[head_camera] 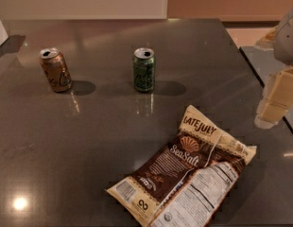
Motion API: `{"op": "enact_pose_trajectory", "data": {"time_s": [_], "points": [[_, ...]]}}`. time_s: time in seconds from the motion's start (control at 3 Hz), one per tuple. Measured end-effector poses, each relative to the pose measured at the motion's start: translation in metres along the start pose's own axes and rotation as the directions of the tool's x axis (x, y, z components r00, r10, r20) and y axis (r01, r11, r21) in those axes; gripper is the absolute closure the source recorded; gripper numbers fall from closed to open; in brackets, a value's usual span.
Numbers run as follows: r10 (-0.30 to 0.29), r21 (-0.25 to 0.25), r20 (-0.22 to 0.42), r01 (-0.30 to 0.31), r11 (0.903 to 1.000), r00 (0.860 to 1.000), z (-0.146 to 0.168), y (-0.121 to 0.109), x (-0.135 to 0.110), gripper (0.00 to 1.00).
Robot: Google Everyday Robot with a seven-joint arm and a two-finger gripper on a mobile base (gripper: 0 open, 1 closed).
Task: Pick brown chip bag
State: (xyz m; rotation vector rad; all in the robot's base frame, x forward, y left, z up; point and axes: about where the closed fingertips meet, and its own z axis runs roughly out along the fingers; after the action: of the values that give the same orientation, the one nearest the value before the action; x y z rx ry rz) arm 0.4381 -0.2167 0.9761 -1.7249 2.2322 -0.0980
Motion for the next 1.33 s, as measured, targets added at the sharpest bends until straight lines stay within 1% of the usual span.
{"op": "enact_pose_trajectory", "data": {"time_s": [0.33,0.67,1.0,1.33], "points": [[-0.006,0.003,0.001,0.006,1.0000,1.000,-0.001,0.000,-0.001,0.00],[-0.087,-0.040,0.027,0.088,0.9953,0.996,0.000,0.009,-0.013,0.00],[-0.228,-0.080,0.060,0.232,0.9693,0.972,0.007,0.025,-0.030,0.00],[-0.405,-0.104,0.092,0.413,0.9045,0.910,0.021,0.045,-0.042,0.00]]}}
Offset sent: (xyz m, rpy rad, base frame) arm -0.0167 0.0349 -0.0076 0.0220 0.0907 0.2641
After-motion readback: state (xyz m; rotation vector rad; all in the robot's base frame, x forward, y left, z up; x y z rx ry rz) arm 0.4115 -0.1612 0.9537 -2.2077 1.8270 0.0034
